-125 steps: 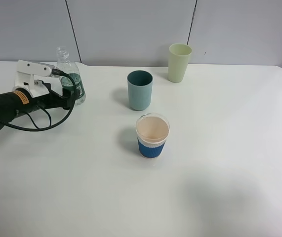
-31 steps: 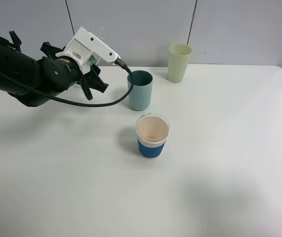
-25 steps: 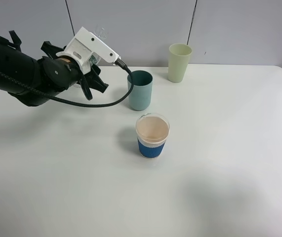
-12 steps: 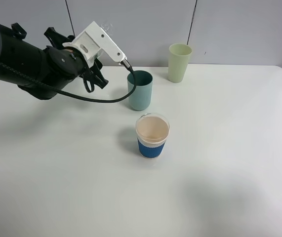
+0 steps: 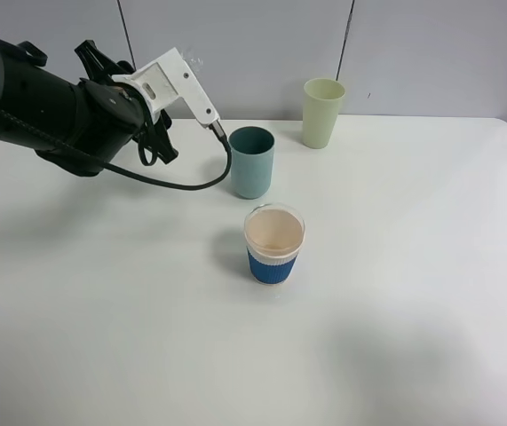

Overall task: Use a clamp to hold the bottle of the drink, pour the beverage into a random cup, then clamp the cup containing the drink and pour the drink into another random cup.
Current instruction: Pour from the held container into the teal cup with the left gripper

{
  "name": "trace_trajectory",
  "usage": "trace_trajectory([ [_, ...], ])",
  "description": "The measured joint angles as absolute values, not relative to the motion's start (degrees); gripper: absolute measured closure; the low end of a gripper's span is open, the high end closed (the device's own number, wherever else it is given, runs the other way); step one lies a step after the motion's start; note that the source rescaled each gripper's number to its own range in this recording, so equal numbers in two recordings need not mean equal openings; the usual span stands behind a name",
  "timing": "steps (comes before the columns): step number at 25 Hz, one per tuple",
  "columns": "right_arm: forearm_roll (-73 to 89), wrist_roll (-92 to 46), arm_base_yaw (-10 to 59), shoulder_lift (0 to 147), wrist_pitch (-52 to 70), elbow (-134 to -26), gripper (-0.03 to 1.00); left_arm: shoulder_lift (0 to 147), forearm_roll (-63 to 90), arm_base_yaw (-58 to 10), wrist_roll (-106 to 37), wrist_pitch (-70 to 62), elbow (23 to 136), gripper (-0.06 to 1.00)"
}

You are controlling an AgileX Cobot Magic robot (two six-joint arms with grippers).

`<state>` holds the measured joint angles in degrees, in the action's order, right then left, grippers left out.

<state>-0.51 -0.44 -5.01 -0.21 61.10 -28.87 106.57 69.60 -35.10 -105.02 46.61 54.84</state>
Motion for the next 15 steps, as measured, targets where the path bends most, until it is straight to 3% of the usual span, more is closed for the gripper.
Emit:
trace_trajectory([
  [15,-0.51,-0.44,-5.01,-0.21,61.10,-28.87,-0.03,111.99,74.21,-39.29,-120.44,49.91,58.97,0.94],
])
